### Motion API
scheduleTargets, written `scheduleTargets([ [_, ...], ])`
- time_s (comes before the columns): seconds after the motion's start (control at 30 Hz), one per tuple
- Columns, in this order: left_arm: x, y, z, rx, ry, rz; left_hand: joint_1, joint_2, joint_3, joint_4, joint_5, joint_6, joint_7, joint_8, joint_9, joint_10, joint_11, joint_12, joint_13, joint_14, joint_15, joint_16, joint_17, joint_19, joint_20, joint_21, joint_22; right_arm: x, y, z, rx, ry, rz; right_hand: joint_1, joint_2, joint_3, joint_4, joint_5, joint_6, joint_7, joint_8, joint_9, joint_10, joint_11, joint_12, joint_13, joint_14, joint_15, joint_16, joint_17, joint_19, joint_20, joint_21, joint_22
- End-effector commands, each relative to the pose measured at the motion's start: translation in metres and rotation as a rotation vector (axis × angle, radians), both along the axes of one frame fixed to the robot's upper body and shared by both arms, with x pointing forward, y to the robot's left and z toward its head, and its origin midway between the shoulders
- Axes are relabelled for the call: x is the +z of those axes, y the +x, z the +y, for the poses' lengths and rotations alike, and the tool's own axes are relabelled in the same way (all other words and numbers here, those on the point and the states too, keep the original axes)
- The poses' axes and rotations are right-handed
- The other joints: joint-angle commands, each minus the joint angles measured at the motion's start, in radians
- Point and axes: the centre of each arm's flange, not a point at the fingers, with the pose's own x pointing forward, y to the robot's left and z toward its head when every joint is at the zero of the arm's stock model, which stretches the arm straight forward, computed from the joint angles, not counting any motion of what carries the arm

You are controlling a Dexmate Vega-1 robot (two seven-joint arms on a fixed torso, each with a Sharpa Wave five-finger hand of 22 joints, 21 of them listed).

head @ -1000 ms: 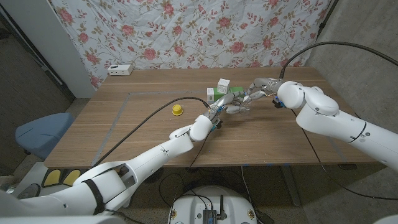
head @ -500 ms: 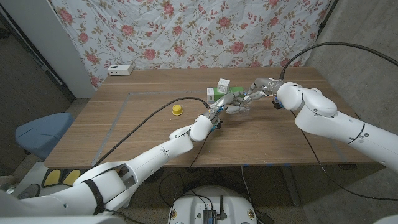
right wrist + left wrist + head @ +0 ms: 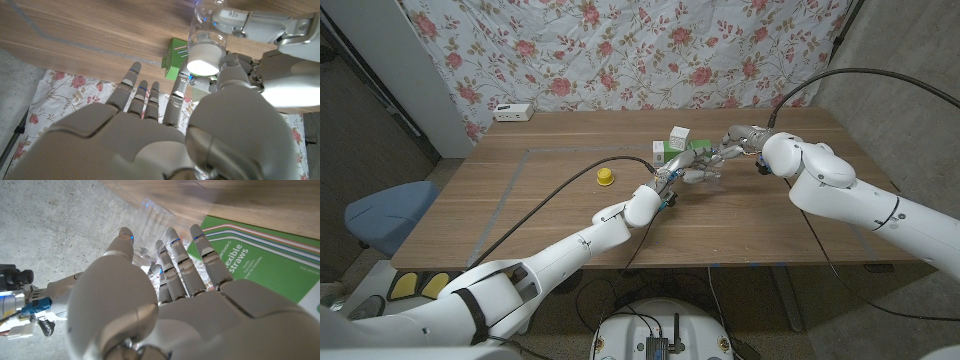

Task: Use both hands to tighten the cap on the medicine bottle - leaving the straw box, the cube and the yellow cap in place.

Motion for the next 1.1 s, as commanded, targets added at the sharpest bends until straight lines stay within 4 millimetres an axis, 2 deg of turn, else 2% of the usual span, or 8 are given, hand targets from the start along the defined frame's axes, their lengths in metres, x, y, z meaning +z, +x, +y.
scheduleTargets([
  [0.03, 0.0001, 0.0009, 0.0018, 0.002, -0.006, 0.002, -0.001, 0.008, 0.005, -0.001, 0.004, 0.0, -0.005, 0.004, 0.005, 0.016, -0.013, 0.007, 0.003, 0.007, -0.052, 0.002, 0.005, -0.006, 0.002, -0.001, 0.002, 0.0011, 0.0034, 0.0043, -0.039, 0.002, -0.015, -0.012, -0.001, -0.008, 0.001, -0.005, 0.013, 0.005, 0.012, 0.006, 0.02, -0.001, 0.006, 0.005, 0.016, 0.002, 0.008, 0.004, 0.015, 0.001, 0.005, 0.002],
  [0.43, -0.0005, 0.0, 0.0022, 0.003, -0.009, -0.001, -0.005, 0.008, 0.007, 0.0, 0.003, 0.002, -0.01, 0.004, 0.005, 0.014, -0.013, 0.006, 0.003, 0.006, -0.051, 0.002, 0.006, -0.006, 0.004, -0.001, 0.002, 0.0012, 0.0027, 0.0062, -0.07, 0.014, -0.05, -0.037, 0.001, -0.015, 0.003, -0.005, 0.098, 0.007, 0.059, 0.017, 0.08, -0.003, 0.014, 0.005, 0.062, -0.007, 0.02, 0.006, 0.035, 0.0, 0.005, 0.003],
  [0.8, -0.0014, -0.0019, 0.0019, 0.004, -0.009, -0.004, -0.007, 0.007, 0.01, -0.001, 0.003, 0.005, -0.015, 0.005, 0.005, 0.014, -0.013, 0.006, 0.003, 0.006, -0.052, 0.001, 0.006, -0.009, 0.005, -0.001, 0.002, 0.0005, 0.0008, 0.0057, -0.058, 0.031, -0.052, -0.061, 0.003, -0.022, 0.013, -0.006, 0.107, 0.011, 0.063, 0.013, 0.094, -0.002, 0.013, 0.005, 0.071, -0.006, 0.021, 0.008, 0.039, 0.001, 0.003, 0.003],
  [1.1, -0.0017, -0.0031, 0.0008, 0.002, -0.009, -0.007, -0.007, 0.006, 0.012, -0.002, 0.003, 0.006, -0.016, 0.005, 0.005, 0.014, -0.013, 0.006, 0.003, 0.006, -0.052, 0.001, 0.006, -0.01, 0.004, -0.002, 0.002, -0.0008, -0.0007, 0.0051, -0.045, 0.044, -0.056, -0.105, 0.002, -0.038, 0.031, -0.01, 0.116, 0.021, 0.068, 0.011, 0.098, 0.004, 0.006, 0.005, 0.073, 0.001, 0.018, 0.01, 0.038, 0.005, 0.0, 0.003],
])
